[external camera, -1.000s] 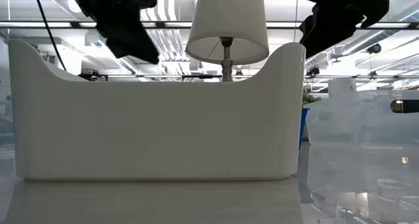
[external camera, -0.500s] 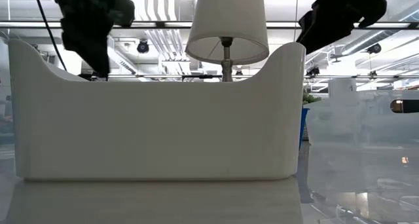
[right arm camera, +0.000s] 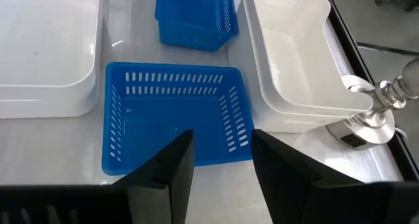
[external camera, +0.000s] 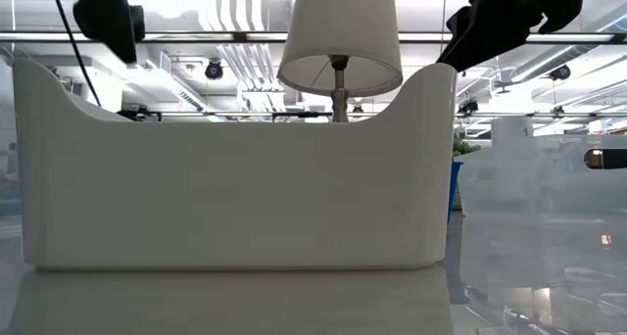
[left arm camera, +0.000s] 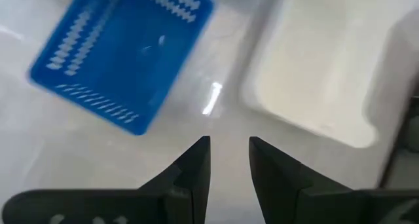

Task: Stack baskets by color
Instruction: Stack the top left blue bin into the bottom left blue bin

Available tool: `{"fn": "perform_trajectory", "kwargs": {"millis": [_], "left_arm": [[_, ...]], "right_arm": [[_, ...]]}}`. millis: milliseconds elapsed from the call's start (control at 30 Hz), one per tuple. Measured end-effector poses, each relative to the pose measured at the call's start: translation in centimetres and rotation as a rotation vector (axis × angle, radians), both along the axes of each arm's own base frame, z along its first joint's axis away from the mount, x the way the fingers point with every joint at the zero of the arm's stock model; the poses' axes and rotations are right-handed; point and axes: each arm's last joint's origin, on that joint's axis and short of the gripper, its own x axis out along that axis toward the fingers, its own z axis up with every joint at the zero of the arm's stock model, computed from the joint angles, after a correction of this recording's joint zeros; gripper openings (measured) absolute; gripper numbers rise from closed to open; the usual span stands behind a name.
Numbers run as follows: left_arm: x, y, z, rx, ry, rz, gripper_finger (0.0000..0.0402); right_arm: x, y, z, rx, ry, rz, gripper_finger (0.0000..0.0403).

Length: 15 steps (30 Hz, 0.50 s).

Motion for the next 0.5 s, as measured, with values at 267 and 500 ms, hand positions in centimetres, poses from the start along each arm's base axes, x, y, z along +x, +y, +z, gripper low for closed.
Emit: {"fn": "perform_trajectory", "kwargs": {"millis": [267, 500], "left_arm": [[2.1, -2.4, -0.5, 0.057, 0.035, -0.128, 0.0088], [4.7, -3.0, -2.6, 0.313, 0.122, -0.364, 0.0088]], "right_arm": [[0.0, 0.0, 0.0, -0.015, 0.005, 0.013, 0.0146], [0.0, 0.0, 0.0, -0.030, 0.009, 0.027, 0.0146]]}}
